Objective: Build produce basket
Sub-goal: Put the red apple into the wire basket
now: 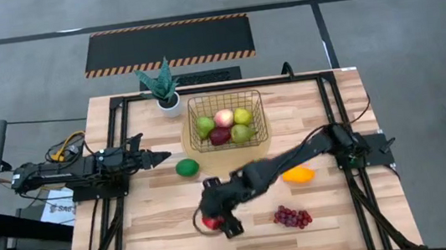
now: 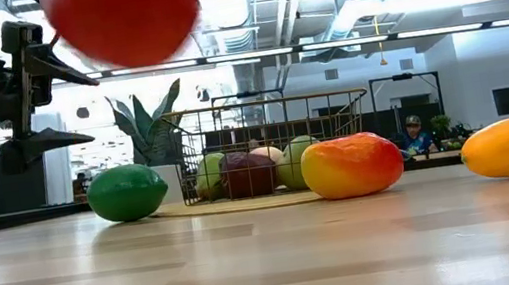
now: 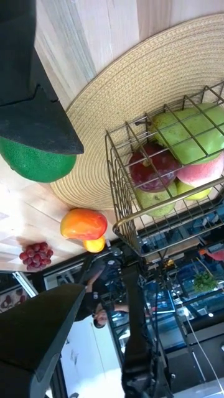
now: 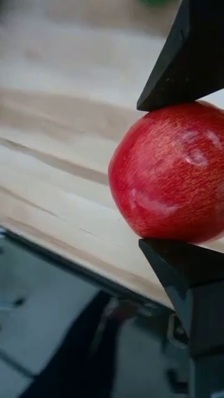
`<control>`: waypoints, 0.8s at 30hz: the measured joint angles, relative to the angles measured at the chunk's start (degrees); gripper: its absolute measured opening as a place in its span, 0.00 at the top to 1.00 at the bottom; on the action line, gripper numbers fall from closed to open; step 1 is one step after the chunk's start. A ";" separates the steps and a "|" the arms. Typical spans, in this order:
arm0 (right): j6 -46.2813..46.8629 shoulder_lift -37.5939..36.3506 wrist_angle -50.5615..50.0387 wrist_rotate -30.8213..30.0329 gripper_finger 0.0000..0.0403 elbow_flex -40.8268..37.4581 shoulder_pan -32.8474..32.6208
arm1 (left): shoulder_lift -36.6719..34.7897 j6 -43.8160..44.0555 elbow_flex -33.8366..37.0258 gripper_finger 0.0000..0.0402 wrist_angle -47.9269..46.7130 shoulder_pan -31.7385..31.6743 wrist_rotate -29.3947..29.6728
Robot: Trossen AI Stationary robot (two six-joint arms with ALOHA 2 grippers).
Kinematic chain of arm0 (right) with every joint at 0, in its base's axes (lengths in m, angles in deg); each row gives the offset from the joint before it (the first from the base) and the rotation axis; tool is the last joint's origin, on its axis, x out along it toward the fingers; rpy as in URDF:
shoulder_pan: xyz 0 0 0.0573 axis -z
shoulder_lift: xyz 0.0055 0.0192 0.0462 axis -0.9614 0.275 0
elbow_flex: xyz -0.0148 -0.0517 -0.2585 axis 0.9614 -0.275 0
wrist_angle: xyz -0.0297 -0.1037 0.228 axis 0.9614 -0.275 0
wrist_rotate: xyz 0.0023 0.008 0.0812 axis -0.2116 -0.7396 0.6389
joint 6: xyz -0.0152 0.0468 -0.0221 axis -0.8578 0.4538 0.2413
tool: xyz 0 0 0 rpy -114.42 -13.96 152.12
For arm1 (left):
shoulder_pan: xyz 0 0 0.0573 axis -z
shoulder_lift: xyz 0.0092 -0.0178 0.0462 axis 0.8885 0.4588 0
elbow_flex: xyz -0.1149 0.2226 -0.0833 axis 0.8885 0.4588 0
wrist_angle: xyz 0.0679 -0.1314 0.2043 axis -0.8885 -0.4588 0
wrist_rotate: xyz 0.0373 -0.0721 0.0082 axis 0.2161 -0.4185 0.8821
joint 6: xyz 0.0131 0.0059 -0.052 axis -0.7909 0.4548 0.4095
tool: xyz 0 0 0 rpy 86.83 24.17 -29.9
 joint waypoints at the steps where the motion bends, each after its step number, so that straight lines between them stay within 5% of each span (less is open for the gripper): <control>1: 0.22 -1.20 0.37 0.14 0.17 0.00 0.57 | 0.00 -0.01 0.00 0.15 0.00 0.01 0.01; 24: 6.39 -27.00 16.77 0.12 0.16 0.18 10.76 | 0.00 0.39 0.02 0.15 0.07 0.01 0.27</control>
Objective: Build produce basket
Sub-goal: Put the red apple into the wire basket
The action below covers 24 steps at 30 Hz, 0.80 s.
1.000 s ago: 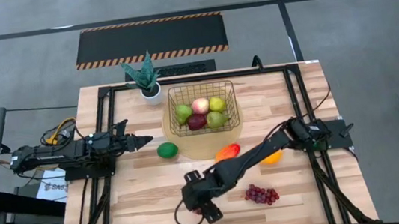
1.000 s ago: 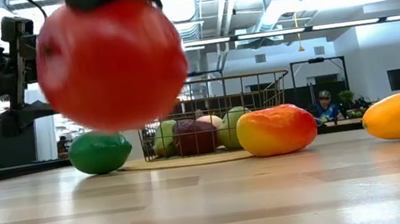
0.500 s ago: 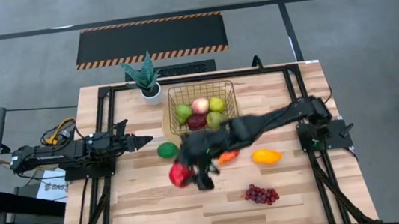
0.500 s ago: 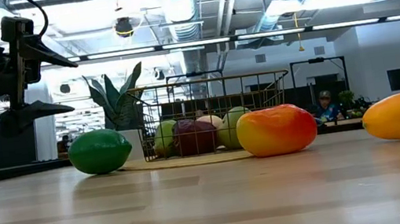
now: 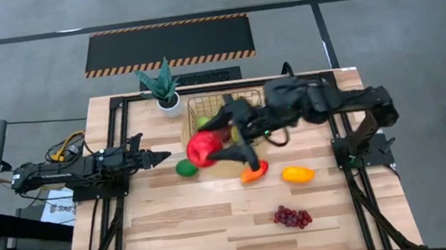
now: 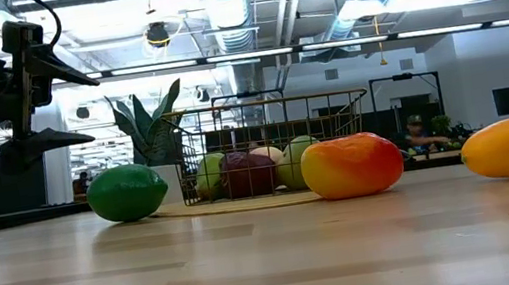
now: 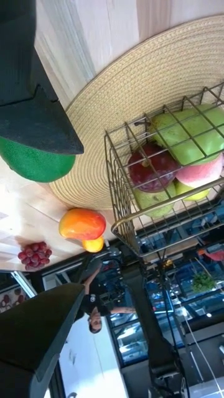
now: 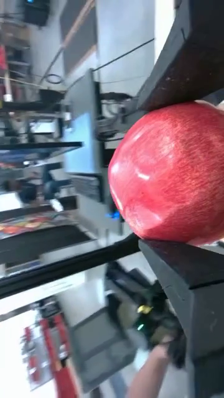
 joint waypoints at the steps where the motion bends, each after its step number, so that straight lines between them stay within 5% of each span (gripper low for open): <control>1: 0.48 -0.72 1.04 0.02 0.15 0.00 0.15 | -0.02 0.00 0.00 0.15 0.00 -0.01 0.02; 10: 0.14 -7.72 9.03 -0.22 0.16 0.00 1.11 | -0.02 -0.08 0.00 0.15 0.00 -0.01 0.14; 24: -6.45 -13.17 7.98 -4.71 0.15 -0.02 2.29 | -0.02 -0.13 0.00 0.15 0.02 0.00 1.41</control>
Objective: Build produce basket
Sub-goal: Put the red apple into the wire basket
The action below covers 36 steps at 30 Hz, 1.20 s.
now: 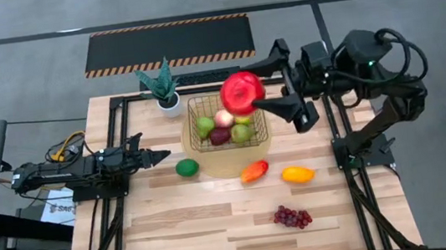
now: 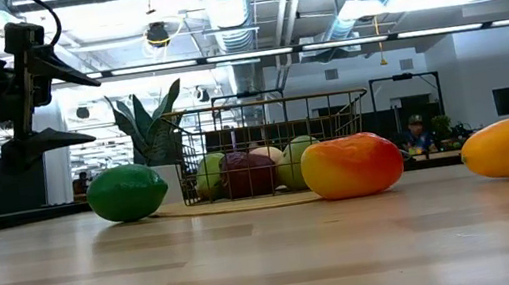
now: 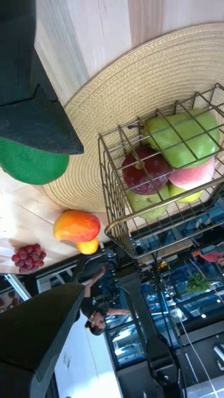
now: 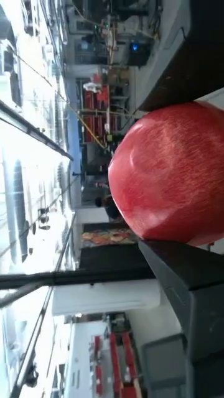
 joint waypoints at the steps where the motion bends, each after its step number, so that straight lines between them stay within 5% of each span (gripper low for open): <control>1: 0.03 -0.08 -0.47 -0.45 0.15 0.00 0.47 | 0.00 0.00 0.00 0.15 0.00 0.00 0.00; 8: -1.54 0.82 -12.26 -11.28 0.15 0.02 4.42 | 0.02 0.06 0.00 0.15 -0.02 0.01 0.05; 25: -25.24 12.03 -32.85 -21.81 0.15 -0.02 4.13 | 0.01 0.79 0.00 0.15 -0.02 0.02 0.71; 31: -27.59 17.06 -40.04 -29.55 0.14 -0.02 3.86 | 0.02 0.39 0.00 0.15 0.00 0.00 3.31; 36: -25.83 21.05 -43.19 -29.63 0.15 -0.02 4.67 | 0.00 0.39 -0.02 0.15 0.00 0.00 3.74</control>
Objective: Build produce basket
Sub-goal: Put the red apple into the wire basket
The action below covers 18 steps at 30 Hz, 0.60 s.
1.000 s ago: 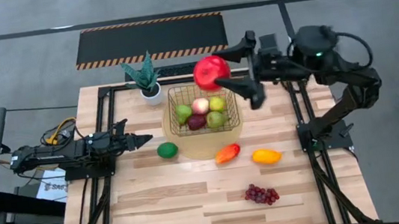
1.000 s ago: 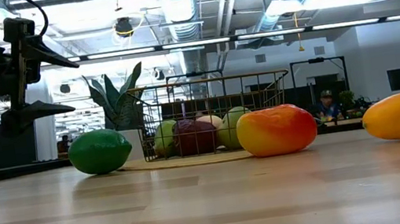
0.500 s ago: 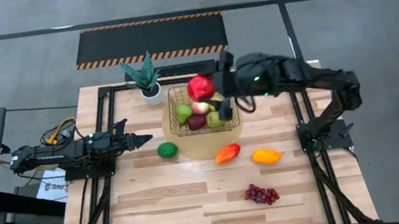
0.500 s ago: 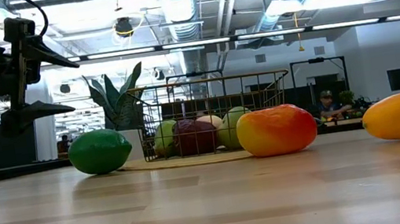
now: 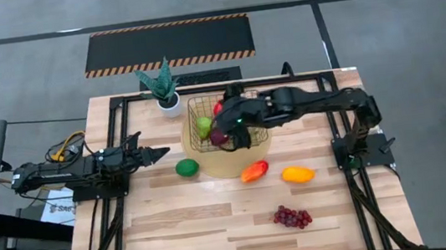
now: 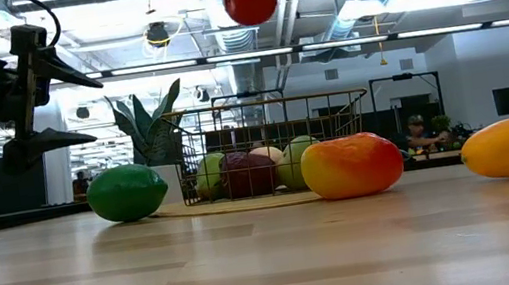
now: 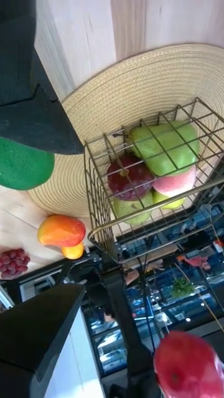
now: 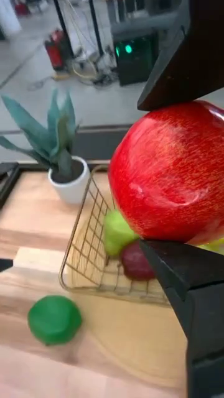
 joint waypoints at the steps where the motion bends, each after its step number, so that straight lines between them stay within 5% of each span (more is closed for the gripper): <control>1: 1.07 0.51 0.07 0.62 0.15 0.00 0.35 | 0.01 0.00 0.00 0.15 0.00 0.01 0.00; 10: 12.65 2.29 3.84 12.43 0.15 -0.09 6.80 | 0.00 -0.02 0.00 0.15 0.00 0.00 0.00; 18: 21.68 2.84 17.73 19.42 0.15 -5.98 10.95 | 0.00 -0.24 0.00 0.15 -0.02 0.00 -0.03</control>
